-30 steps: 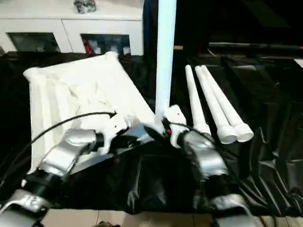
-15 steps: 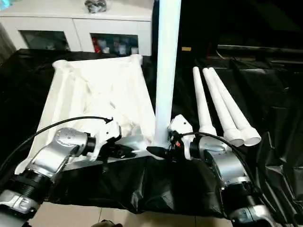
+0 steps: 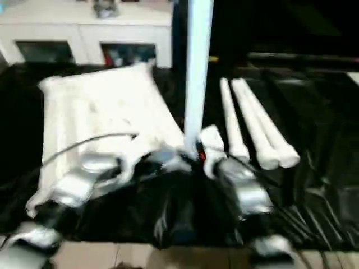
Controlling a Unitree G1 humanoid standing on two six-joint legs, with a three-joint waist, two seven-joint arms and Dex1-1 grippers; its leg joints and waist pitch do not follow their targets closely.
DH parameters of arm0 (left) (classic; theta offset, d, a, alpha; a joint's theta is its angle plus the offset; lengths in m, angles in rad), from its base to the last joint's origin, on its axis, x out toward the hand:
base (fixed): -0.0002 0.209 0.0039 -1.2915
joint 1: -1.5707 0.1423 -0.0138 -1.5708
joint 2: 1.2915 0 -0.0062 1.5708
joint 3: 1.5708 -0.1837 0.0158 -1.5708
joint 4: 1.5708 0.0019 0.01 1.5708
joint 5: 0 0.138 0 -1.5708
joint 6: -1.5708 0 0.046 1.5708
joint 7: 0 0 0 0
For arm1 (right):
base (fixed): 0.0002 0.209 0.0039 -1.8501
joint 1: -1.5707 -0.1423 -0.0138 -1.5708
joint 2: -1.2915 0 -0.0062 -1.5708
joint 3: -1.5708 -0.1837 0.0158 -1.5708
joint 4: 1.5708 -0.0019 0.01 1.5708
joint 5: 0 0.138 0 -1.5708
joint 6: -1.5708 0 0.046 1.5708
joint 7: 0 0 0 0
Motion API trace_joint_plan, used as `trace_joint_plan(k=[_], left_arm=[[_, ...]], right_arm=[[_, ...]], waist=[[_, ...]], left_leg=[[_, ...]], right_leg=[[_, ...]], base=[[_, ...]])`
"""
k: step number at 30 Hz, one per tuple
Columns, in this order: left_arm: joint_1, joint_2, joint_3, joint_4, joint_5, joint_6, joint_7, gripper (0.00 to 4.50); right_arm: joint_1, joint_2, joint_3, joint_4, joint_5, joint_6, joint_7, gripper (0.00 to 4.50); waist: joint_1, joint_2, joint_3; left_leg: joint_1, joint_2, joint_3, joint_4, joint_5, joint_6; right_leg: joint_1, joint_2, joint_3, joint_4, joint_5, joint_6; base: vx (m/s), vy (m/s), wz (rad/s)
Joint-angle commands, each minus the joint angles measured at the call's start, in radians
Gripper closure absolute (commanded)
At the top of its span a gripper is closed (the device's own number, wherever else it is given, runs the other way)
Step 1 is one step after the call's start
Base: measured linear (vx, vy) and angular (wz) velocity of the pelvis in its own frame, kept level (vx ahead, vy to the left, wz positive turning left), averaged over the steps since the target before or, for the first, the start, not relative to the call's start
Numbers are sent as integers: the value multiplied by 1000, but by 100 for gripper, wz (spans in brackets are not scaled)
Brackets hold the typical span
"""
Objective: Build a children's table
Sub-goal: Rotate leg to tighten
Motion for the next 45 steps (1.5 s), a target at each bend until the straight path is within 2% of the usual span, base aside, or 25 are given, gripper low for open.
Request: trace_joint_plan(k=[1, 4, 7, 8, 9, 13, 20, 21, 23, 26, 29, 32, 36, 43, 45], left_arm=[[-29, -81, -10, -14, -23, 6, 72, 450], [-24, -116, -18, -22, -16, 4, 93, 450], [-19, -113, -26, -20, -10, -15, 80, 450], [-17, -110, -28, -21, -11, -21, 74, 450], [-12, -101, -31, -27, -16, -29, 55, 450], [8, -56, -43, -55, -36, -56, -18, 450], [30, 14, -50, -86, -64, -75, -140, 450], [32, 26, -53, -90, -68, -78, -162, 450], [35, 47, -58, -96, -79, -84, -207, 450], [37, 69, -64, -101, -85, -91, -249, 450], [38, 95, -71, -103, -93, -94, -300, 450], [35, 111, -76, -101, -100, -96, -331, 450], [34, 124, -76, -97, -105, -99, -359, 450], [39, 109, -58, -92, -102, -100, -327, 450], [32, 72, -31, -71, -95, -115, -248, 450]], right_arm=[[-7, 56, 45, 71, -51, -1, -108, 176], [-27, 99, 33, 116, -71, -23, -196, 176], [-38, 110, 31, 128, -64, -56, -167, 176], [-41, 111, 30, 131, -58, -63, -157, 120], [-41, 107, 29, 120, -41, -59, -124, 106], [-35, 67, 60, 88, -26, -67, -15, 70], [9, -42, 133, -17, 1, -67, 257, 70], [15, -60, 141, -34, 7, -64, 294, 70], [26, -94, 152, -69, 25, -48, 375, 70], [35, -126, 164, -100, 41, -29, 447, 70], [49, -169, 192, -148, 68, 6, 544, 70], [58, -188, 205, -177, 84, 32, 594, 103], [71, -202, 220, -204, 81, 60, 634, 136], [81, -159, 203, -188, 68, 54, 562, 173], [73, -116, 184, -137, 26, 30, 448, 175]], waist=[[-7, -13, -48], [-13, -13, -51], [-12, -13, -53], [-12, -13, -54], [-11, -14, -54], [-6, -13, -57], [-2, -12, -61], [-2, -13, -60], [2, -15, -60], [7, -14, -59], [12, -13, -56], [19, -13, -56], [24, -13, -58], [23, -14, -57], [19, -14, -55]], left_leg=[[34, 92, -62, -83, -404, -38], [27, 91, -61, -84, -382, -28], [22, 90, -57, -83, -353, -2], [21, 91, -55, -82, -339, 6], [19, 91, -55, -82, -322, 15], [16, 93, -53, -80, -286, 36], [15, 97, -48, -76, -236, 65], [14, 97, -47, -76, -221, 75], [14, 97, -47, -74, -216, 82], [16, 99, -47, -75, -230, 80], [20, 100, -47, -78, -259, 57], [25, 102, -46, -78, -258, 52], [23, 102, -46, -78, -245, 47], [20, 100, -48, -78, -243, 43], [21, 100, -49, -80, -262, 31]], right_leg=[[8, -103, 59, -106, -508, -151], [12, -103, 59, -103, -465, -157], [16, -102, 61, -99, -419, -164], [17, -102, 62, -97, -397, -170], [19, -101, 61, -94, -376, -177], [26, -100, 60, -87, -319, -195], [30, -97, 60, -75, -237, -222], [30, -97, 60, -72, -208, -234], [33, -97, 59, -70, -205, -236], [31, -97, 59, -73, -233, -235], [28, -97, 60, -76, -281, -229], [24, -97, 62, -77, -279, -226], [27, -99, 61, -73, -263, -232], [27, -100, 61, -74, -269, -230], [24, -101, 61, -77, -296, -227]], base=[[0, 0, 0], [0, 0, 0], [0, 0, 0], [0, 0, 0], [0, 0, 0], [0, 0, 0], [0, 0, 0], [0, 0, 0], [0, 0, 0], [0, 0, 0], [0, 0, 0], [0, 0, 0], [0, 0, 0], [0, 0, 0], [0, 0, 0]])
